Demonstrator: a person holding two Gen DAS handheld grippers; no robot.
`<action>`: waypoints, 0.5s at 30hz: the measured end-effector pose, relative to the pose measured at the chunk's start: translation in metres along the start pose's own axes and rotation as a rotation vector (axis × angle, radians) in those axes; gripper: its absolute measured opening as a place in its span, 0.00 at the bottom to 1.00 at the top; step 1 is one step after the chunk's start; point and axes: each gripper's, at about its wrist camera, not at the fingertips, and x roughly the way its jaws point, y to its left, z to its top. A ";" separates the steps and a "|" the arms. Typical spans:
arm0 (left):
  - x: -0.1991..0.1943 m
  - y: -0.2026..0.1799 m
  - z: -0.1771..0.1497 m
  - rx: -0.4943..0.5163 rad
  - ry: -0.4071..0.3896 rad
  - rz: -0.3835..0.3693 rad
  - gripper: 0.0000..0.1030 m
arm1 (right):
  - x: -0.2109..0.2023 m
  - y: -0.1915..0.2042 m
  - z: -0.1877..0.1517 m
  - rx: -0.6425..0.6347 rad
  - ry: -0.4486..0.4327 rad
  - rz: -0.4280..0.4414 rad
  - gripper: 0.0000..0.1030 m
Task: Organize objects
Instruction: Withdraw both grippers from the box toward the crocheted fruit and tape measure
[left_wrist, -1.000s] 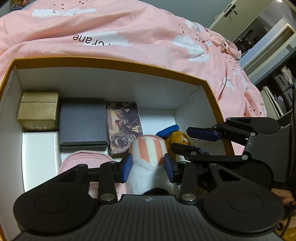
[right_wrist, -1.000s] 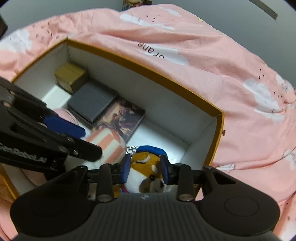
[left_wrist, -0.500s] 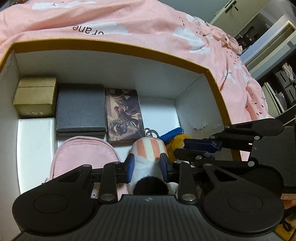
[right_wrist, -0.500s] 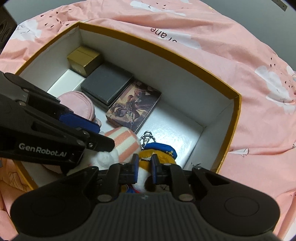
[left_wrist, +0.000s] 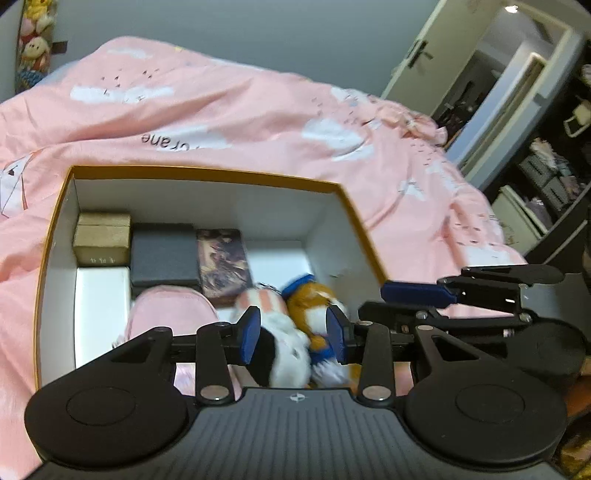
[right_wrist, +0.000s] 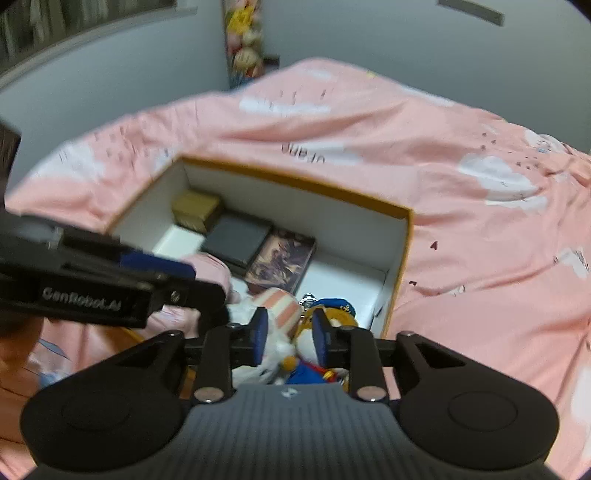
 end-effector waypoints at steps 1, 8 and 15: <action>-0.007 -0.004 -0.005 0.001 -0.006 -0.006 0.43 | -0.010 0.000 -0.006 0.022 -0.026 0.001 0.32; -0.035 -0.030 -0.051 0.042 -0.007 -0.060 0.46 | -0.059 0.002 -0.064 0.114 -0.158 -0.047 0.45; -0.030 -0.046 -0.102 0.133 0.084 -0.049 0.49 | -0.066 0.000 -0.124 0.222 -0.134 -0.074 0.53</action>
